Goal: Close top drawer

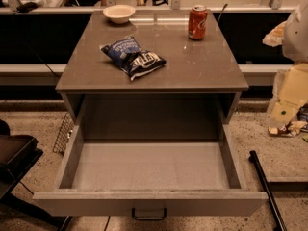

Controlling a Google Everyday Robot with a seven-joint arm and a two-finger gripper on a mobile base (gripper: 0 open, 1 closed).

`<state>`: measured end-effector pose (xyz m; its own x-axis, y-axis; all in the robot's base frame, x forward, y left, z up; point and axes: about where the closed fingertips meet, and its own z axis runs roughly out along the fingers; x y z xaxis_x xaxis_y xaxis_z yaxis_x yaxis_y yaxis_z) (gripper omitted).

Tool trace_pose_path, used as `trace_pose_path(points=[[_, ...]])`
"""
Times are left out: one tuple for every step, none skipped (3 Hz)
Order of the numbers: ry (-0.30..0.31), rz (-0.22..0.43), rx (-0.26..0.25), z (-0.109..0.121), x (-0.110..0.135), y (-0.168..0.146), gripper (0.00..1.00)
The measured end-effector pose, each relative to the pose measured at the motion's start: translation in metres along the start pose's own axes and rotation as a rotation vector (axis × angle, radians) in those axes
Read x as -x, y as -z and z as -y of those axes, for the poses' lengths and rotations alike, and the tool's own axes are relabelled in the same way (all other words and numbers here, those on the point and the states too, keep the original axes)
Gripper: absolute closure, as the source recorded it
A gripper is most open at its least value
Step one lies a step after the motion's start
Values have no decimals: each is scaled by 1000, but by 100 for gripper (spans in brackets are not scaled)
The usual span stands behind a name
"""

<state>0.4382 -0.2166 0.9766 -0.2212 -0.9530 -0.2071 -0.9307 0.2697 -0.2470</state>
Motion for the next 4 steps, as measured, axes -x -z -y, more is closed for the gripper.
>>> trace_pose_path(points=[[0, 0, 0, 0, 0, 0, 0], [-19, -1, -4, -10, -15, -8, 0], [-49, 17, -1, -36, -36, -28, 0], [-102, 69, -26, -76, -60, -56, 0]])
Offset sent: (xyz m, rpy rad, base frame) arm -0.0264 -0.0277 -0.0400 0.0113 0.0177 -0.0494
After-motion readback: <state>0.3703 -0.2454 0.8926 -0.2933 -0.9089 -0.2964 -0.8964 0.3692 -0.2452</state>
